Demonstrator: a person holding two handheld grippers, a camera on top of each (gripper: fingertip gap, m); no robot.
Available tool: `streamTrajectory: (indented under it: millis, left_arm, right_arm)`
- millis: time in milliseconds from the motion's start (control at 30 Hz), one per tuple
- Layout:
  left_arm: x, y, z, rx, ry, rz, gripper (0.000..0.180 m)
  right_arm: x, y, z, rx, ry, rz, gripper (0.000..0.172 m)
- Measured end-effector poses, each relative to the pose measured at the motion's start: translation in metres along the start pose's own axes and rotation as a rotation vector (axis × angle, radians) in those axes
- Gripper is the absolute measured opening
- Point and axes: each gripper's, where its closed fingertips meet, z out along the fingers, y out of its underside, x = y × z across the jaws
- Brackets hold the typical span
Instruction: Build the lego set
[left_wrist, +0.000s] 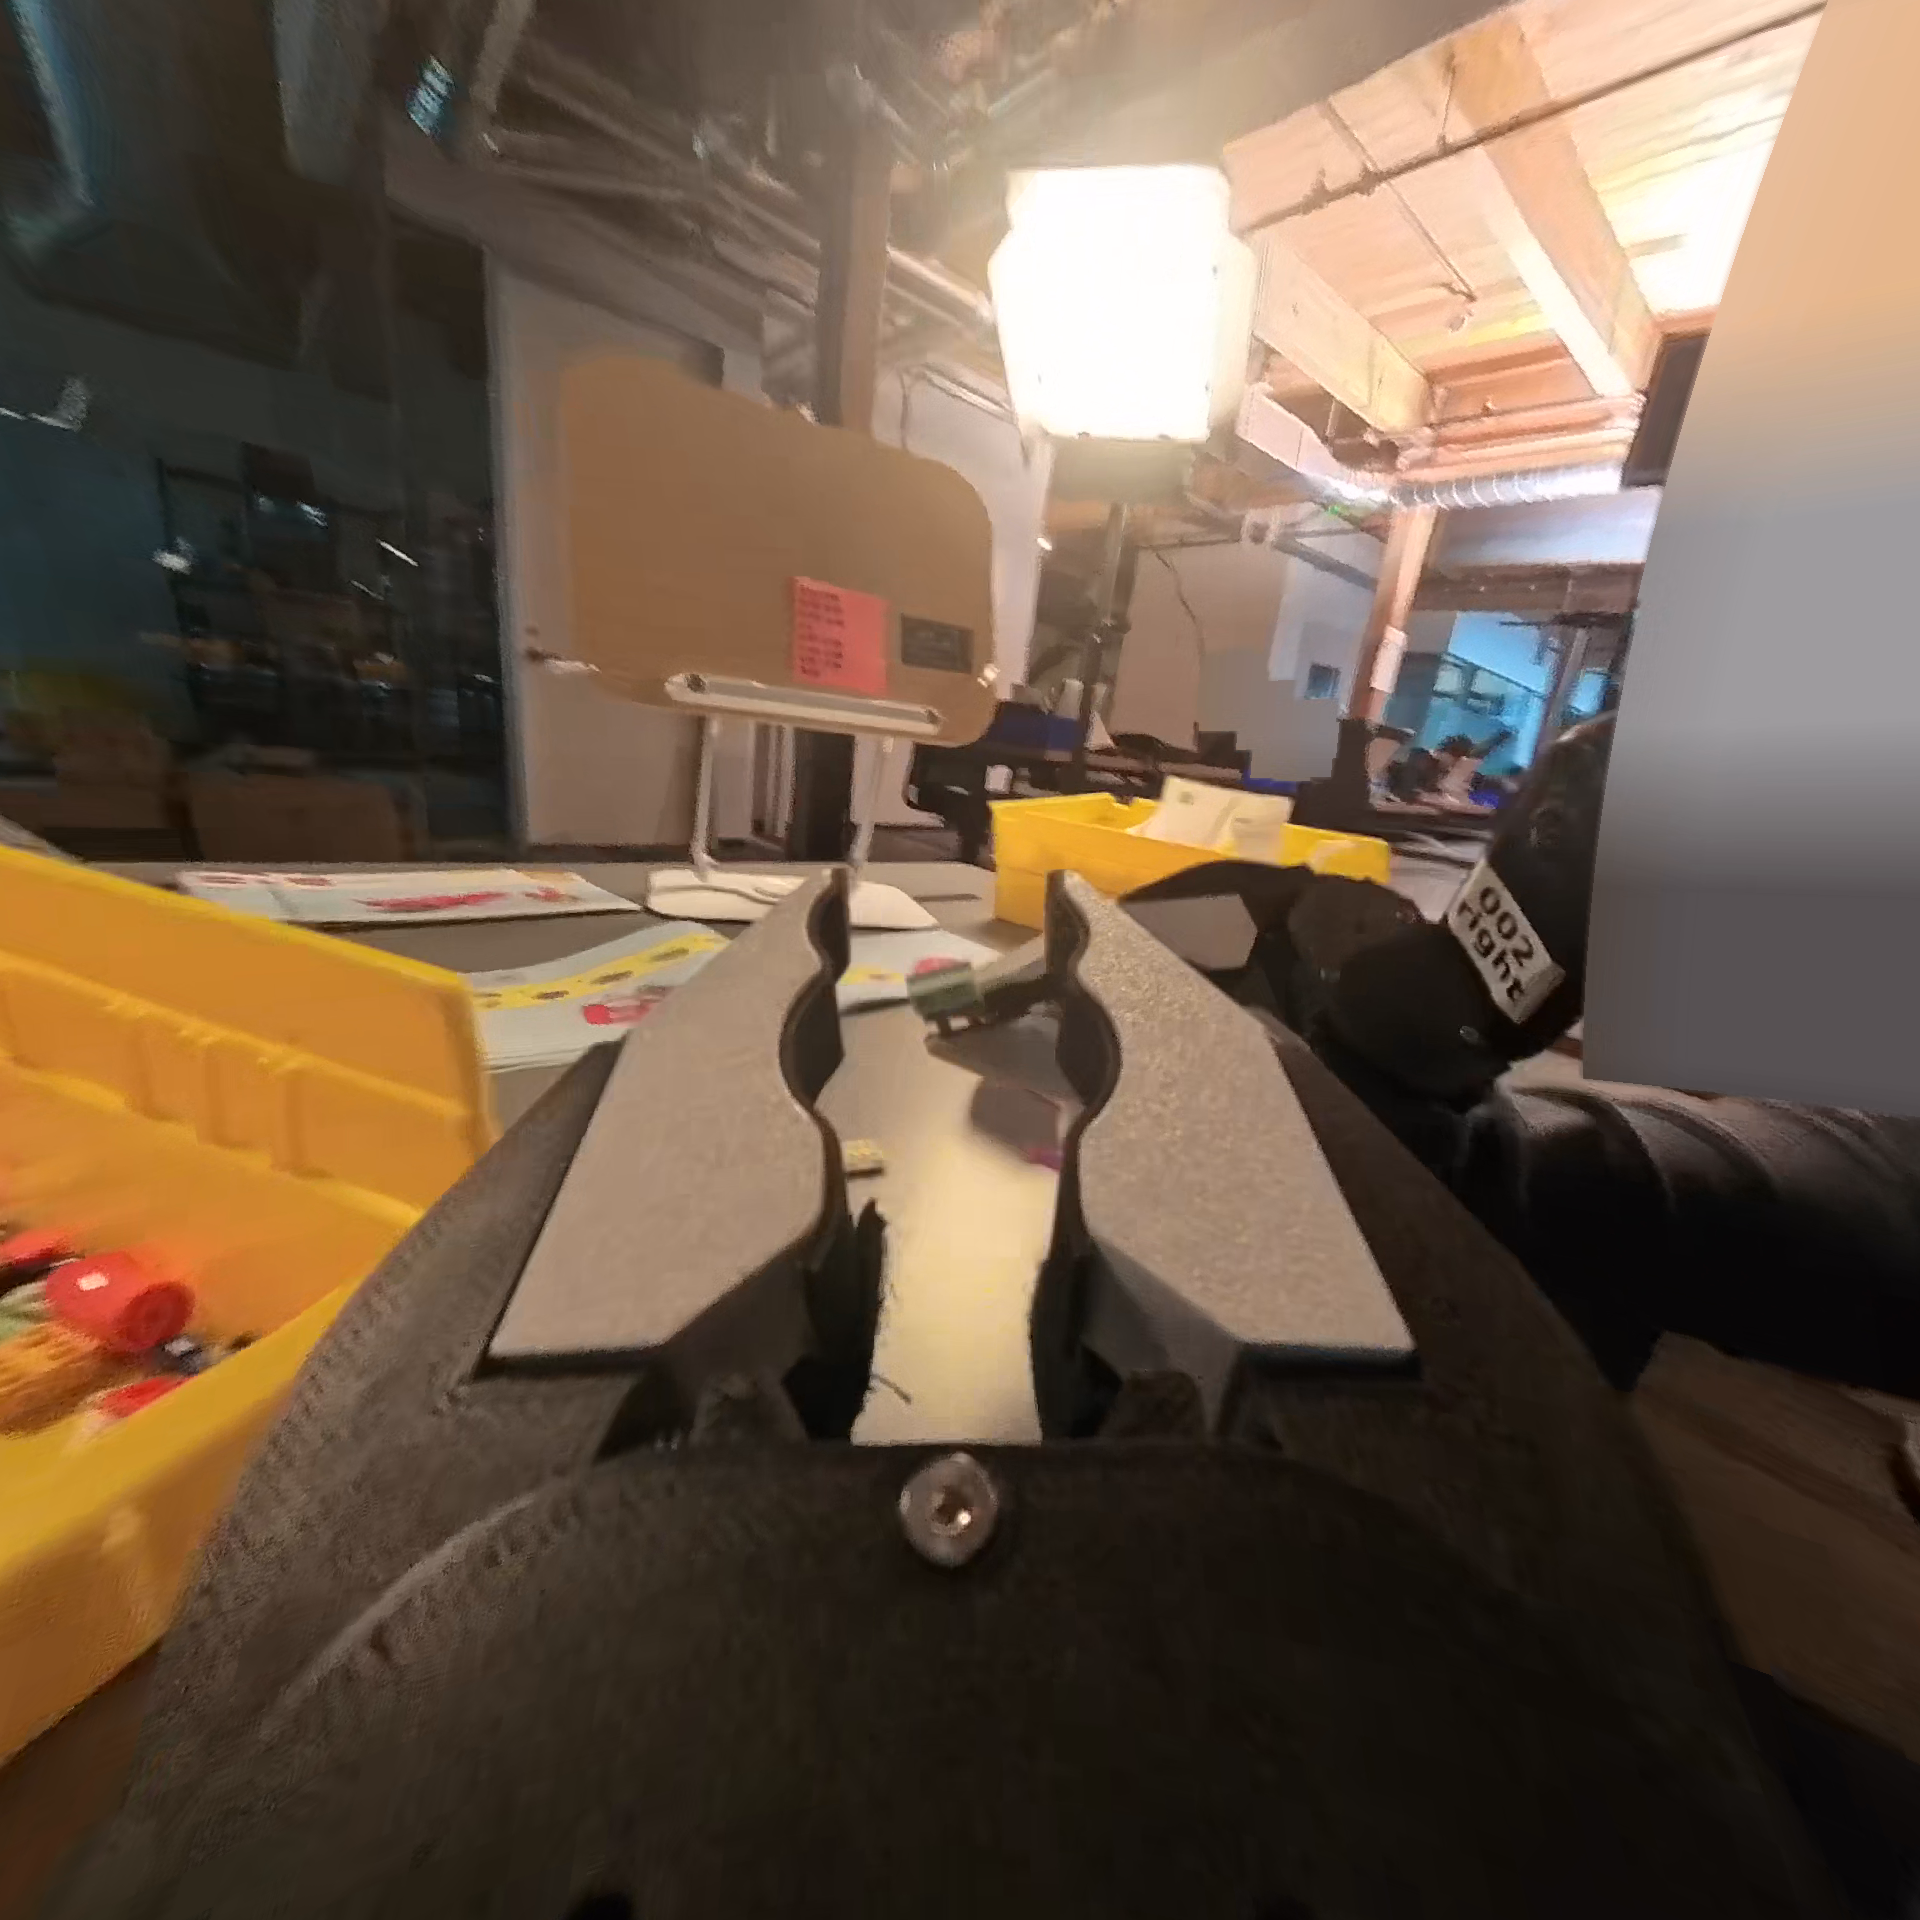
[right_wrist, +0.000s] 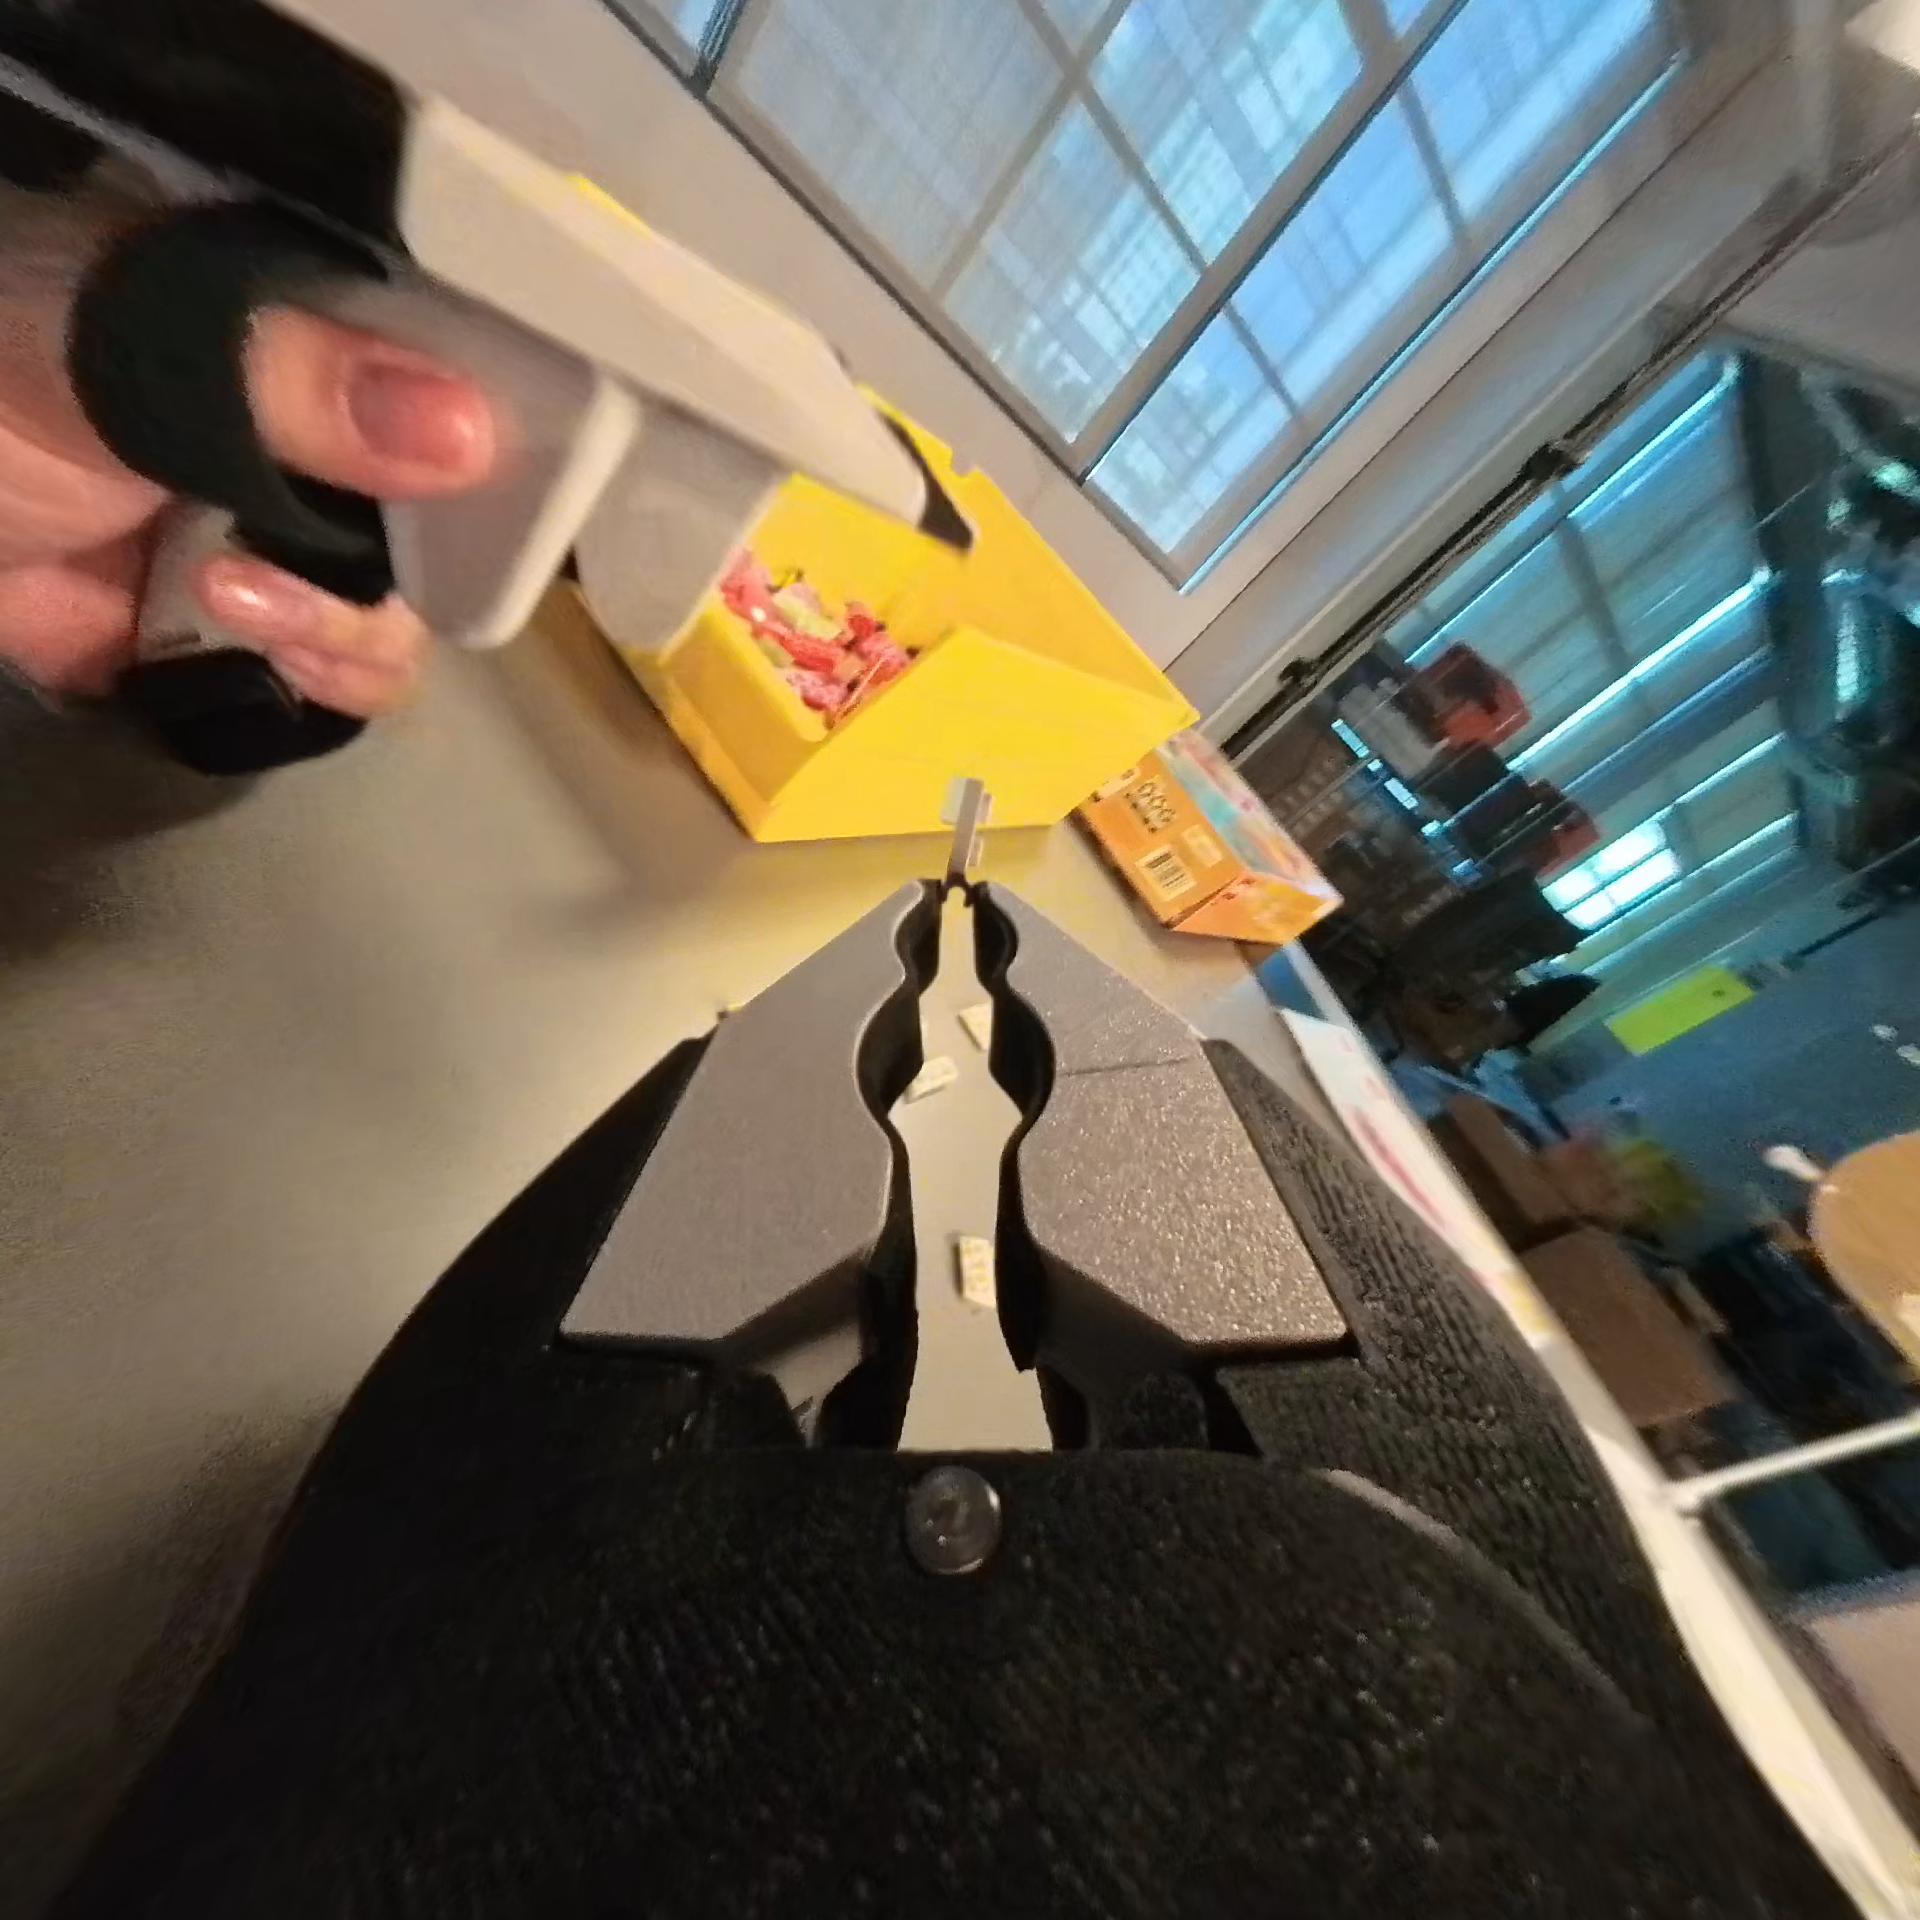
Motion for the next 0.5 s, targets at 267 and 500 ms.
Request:
streamTrajectory:
  millis: [267, 500]
  left_arm:
    - [-0.023, -0.067, -0.062, 0.139, -0.186, 0.102, 0.036]
    - [-0.075, -0.098, -0.128, 0.02, -0.487, 0.364, 0.036]
  right_arm:
    - [-0.05, 0.016, 0.015, -0.295, -0.426, 0.353, 0.004]
    - [-0.098, 0.026, 0.001, -0.669, -0.889, 0.925, 0.004]
